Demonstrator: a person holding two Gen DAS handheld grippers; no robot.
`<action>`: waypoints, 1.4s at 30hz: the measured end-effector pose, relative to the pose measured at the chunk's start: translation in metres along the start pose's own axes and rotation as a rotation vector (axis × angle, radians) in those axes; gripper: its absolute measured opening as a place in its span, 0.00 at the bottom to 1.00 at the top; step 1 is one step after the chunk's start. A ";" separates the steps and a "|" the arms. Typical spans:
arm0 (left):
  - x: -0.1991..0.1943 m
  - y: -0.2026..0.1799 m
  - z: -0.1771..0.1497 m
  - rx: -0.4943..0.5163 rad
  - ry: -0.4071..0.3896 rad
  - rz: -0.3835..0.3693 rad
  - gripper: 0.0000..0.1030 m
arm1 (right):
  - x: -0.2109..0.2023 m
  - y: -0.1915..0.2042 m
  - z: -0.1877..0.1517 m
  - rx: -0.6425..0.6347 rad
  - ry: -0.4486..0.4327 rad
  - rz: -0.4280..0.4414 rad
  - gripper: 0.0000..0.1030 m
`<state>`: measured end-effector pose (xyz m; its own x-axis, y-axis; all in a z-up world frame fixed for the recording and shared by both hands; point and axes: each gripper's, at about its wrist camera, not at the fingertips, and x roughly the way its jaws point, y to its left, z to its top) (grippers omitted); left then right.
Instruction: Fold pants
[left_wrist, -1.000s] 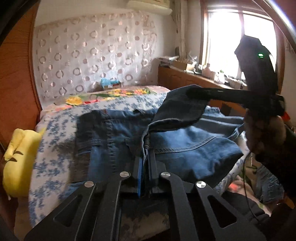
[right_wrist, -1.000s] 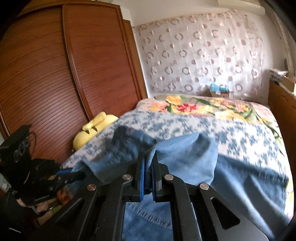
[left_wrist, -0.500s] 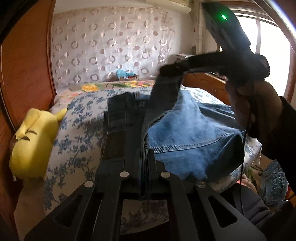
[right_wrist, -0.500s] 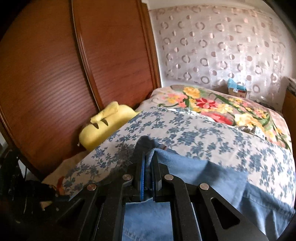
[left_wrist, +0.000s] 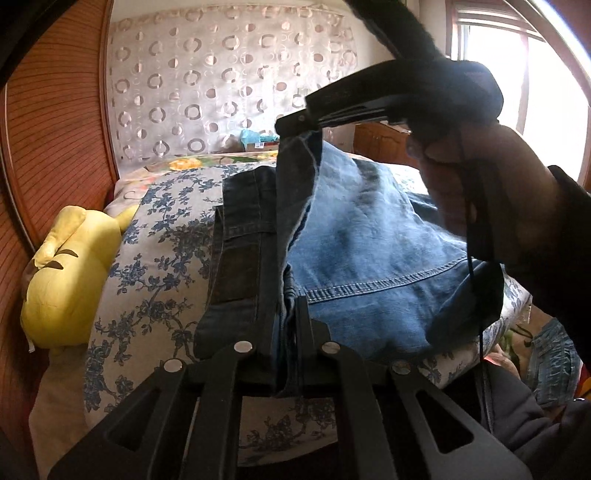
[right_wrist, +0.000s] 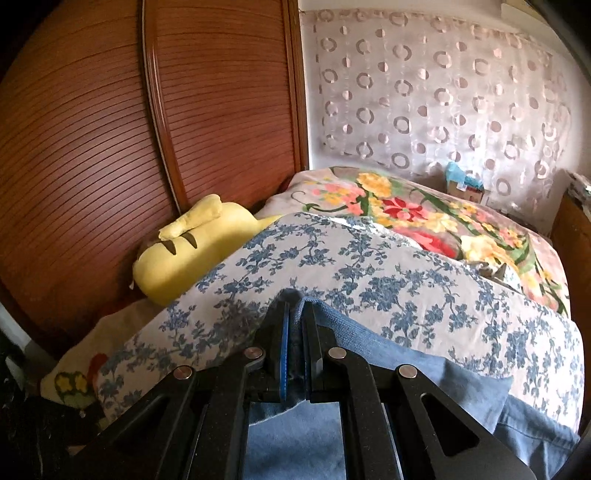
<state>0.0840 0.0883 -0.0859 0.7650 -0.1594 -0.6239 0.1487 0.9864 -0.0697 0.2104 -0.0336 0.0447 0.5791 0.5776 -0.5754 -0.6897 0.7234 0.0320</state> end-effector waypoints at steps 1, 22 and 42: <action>-0.001 -0.001 0.000 0.002 -0.001 0.003 0.06 | 0.001 0.001 0.000 -0.006 -0.001 -0.002 0.06; -0.009 -0.002 0.001 -0.010 -0.039 0.051 0.37 | -0.075 -0.016 -0.033 -0.004 -0.066 0.008 0.50; 0.007 -0.018 -0.006 0.006 0.008 0.065 0.37 | -0.111 -0.042 -0.168 0.071 0.063 -0.101 0.50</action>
<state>0.0832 0.0694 -0.0940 0.7684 -0.0950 -0.6328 0.1025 0.9944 -0.0247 0.1021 -0.1920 -0.0299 0.6140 0.4774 -0.6286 -0.5954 0.8029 0.0282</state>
